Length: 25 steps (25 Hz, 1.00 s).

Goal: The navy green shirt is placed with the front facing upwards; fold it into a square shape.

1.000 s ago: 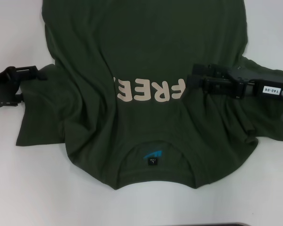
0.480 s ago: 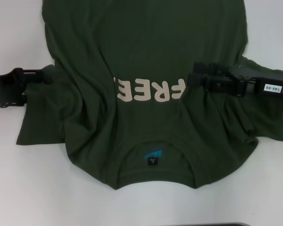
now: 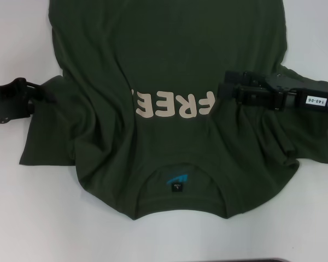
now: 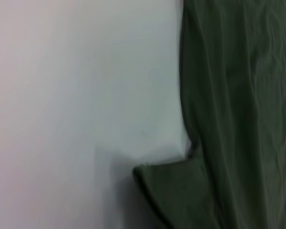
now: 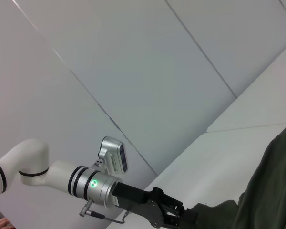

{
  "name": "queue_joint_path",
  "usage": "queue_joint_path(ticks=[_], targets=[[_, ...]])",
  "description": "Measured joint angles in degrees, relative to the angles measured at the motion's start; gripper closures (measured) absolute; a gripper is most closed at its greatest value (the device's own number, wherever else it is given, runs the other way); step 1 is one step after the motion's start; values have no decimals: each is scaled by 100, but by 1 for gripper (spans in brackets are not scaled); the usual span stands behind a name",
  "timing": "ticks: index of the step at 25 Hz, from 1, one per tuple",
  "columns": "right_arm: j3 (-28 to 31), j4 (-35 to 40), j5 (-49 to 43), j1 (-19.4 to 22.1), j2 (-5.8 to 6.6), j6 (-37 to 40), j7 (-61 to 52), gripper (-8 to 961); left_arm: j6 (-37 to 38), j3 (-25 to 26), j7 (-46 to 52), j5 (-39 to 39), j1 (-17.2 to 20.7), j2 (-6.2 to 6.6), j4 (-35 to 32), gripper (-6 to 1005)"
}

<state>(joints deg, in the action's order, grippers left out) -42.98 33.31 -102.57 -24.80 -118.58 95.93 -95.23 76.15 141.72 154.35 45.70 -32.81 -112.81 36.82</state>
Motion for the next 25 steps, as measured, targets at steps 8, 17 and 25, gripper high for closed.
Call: queue_joint_path(ticks=[8,17,25], targets=[[0,0,0,-7,2,-4,-3,9,3,24,13,0,19,3,3,759],[0,-1,0,-3,29,-5,-94,9,22,110,76,0,98,300,22,994],[0,-5,0,4,28,-7,-139,9,-192,111,148,0,41,597,50,995]])
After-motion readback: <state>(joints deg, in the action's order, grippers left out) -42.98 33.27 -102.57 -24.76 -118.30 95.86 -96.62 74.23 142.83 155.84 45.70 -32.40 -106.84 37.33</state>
